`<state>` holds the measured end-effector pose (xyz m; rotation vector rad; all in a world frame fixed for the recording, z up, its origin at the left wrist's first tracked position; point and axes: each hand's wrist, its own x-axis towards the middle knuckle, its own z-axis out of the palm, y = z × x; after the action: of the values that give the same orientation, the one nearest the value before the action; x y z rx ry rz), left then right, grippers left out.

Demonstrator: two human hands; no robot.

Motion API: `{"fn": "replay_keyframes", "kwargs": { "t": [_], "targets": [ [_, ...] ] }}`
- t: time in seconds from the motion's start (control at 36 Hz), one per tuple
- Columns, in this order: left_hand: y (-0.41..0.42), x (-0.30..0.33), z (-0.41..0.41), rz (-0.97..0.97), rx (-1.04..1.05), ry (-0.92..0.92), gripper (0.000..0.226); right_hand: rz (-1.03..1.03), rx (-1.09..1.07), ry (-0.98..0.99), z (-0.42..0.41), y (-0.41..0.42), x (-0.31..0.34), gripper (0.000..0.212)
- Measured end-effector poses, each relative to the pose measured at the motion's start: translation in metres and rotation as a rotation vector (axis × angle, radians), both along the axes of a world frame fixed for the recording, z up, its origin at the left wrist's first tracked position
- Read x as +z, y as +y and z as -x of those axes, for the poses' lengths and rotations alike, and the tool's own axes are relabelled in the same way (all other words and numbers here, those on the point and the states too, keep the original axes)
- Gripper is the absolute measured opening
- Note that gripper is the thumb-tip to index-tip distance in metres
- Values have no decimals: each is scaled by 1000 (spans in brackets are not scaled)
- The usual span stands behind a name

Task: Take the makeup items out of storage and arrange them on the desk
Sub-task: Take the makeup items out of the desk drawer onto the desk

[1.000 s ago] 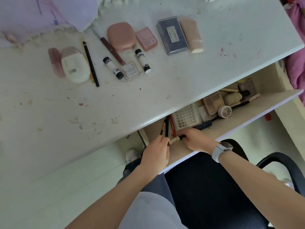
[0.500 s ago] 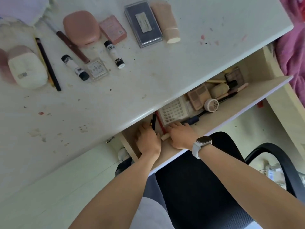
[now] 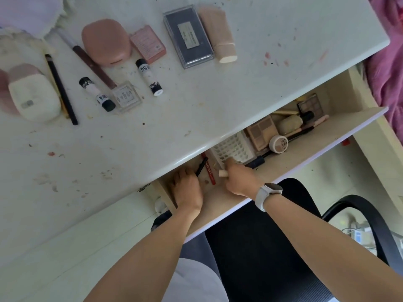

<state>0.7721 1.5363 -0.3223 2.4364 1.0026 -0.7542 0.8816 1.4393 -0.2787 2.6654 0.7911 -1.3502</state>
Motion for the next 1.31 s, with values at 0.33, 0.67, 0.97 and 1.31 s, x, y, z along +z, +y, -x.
{"fn": "replay_keyframes", "kwargs": {
  "t": [0.33,0.67,0.97,1.31],
  "targets": [
    [-13,-3,6,22,-19,-57,33,3,-10,-147,17,15,-15,18],
    [-10,-4,12,-36,-209,54,18,104,66,-260,20,15,-27,17],
    [13,21,0,192,-30,10,19,61,14,-132,20,18,-22,31],
    [29,82,7,644,83,-130,15,9,5,69,-9,2,67,21]
  ]
}}
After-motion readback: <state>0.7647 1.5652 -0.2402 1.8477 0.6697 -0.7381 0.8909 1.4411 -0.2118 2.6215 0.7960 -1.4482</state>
